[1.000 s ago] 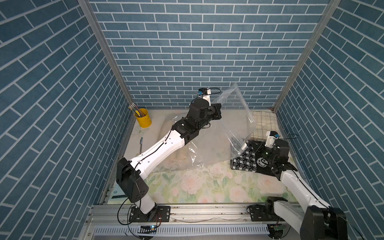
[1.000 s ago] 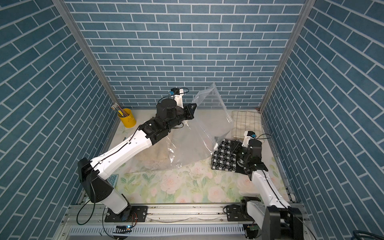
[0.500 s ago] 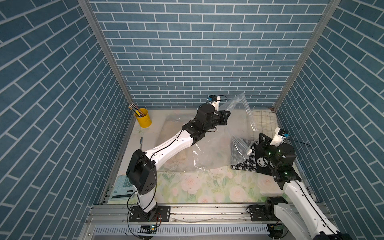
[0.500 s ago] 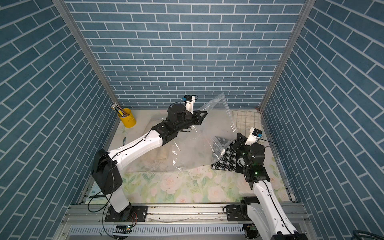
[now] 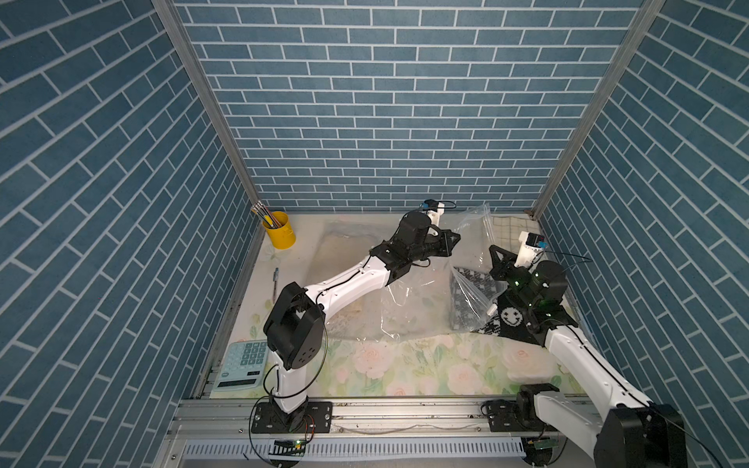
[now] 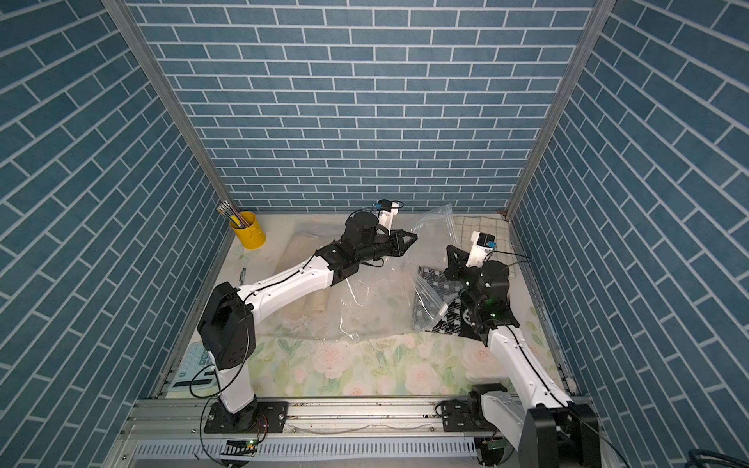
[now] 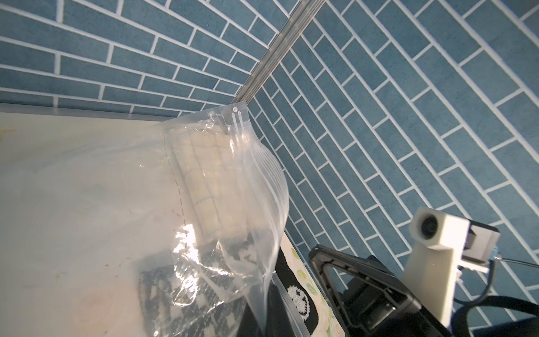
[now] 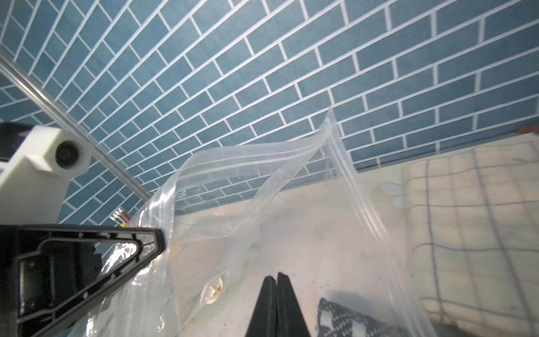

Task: Take the scarf out of the vacuum bag
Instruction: Take out the scarf from the vacuum bag.

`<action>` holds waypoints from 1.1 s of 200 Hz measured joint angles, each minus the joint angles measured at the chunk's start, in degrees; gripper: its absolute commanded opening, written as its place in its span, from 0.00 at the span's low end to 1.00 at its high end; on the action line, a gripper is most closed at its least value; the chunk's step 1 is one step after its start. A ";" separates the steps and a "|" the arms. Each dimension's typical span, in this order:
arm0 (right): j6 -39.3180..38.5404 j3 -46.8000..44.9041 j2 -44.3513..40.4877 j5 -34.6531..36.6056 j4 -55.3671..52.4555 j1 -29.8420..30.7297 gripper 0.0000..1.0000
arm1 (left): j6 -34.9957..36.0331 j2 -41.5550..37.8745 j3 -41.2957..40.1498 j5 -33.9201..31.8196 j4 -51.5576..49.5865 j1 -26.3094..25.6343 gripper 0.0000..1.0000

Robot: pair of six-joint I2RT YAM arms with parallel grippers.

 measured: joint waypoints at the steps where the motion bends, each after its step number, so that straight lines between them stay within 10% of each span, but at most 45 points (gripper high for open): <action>1: 0.02 0.02 0.15 -0.15 0.02 0.02 0.07 | 0.00 0.00 0.00 0.00 0.02 0.00 0.00; 220: -1.81 11.82 29.24 -10.86 -18.45 6.27 0.00 | 6.54 1.07 5.27 -6.29 -5.84 -5.99 0.00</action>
